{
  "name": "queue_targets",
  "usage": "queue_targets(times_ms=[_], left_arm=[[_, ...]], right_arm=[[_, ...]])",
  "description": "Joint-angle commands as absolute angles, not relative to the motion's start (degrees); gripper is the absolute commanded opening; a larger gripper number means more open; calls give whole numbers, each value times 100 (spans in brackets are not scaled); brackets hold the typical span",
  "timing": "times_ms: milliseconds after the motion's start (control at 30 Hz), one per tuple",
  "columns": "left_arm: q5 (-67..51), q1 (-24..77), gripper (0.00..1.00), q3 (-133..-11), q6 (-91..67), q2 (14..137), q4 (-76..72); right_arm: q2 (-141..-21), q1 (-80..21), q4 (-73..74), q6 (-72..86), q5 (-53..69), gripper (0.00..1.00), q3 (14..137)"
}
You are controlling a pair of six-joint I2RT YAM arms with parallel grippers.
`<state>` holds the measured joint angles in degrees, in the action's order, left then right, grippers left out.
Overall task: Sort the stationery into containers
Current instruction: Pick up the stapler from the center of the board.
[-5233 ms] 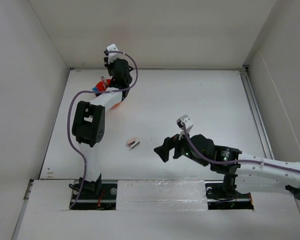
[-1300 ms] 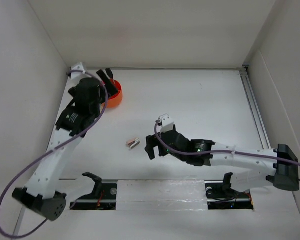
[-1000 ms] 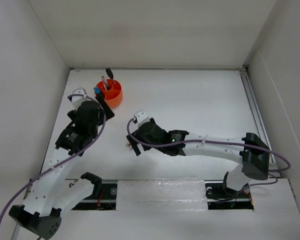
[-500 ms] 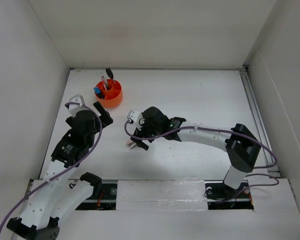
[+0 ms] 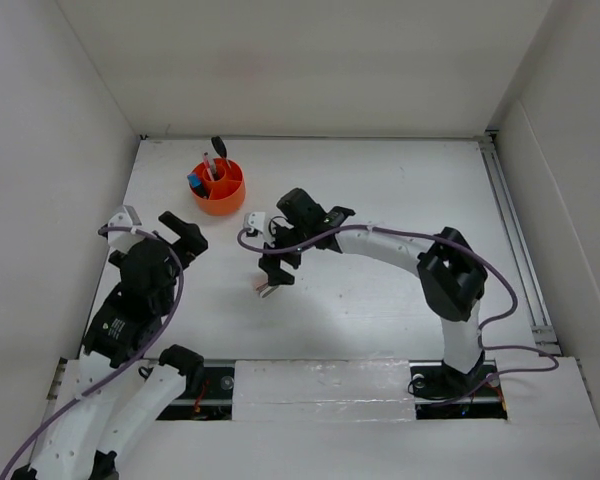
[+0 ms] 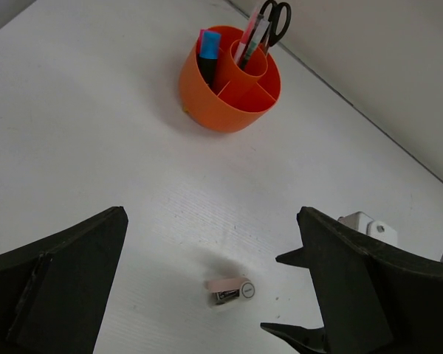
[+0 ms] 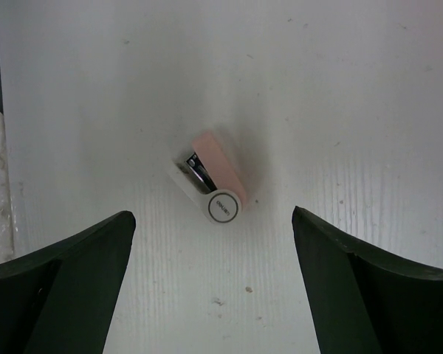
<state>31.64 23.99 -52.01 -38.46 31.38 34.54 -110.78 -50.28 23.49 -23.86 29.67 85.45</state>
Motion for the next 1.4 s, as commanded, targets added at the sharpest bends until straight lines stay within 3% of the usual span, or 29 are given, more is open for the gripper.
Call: queue_targets(times_ms=[0, 567, 867, 1000, 1167, 1367], left_arm=[[3138, 2391, 100, -5273, -3841, 3356, 3331], [2725, 2391, 100, -5221, -3577, 3437, 3111], [2619, 2391, 100, -5168, -3472, 3375, 3050], [2619, 2391, 100, -5168, -3472, 3375, 2997], [2566, 2391, 100, -5168, -3472, 3322, 2997], [2514, 2391, 100, -5168, -3419, 3270, 2944]], right_arm=[[-11485, -5045, 2733, -2724, 3340, 93, 9052], [-11839, -4992, 1494, -2435, 3331, 93, 8438], [-12111, -4992, 1283, -2268, 3270, 88, 8517], [-12164, -5115, 1117, -2215, 3130, 83, 8359], [-12278, -5168, 1116, -2162, 3006, 56, 8358], [-12146, -5282, 1011, -1943, 2760, 54, 7991]])
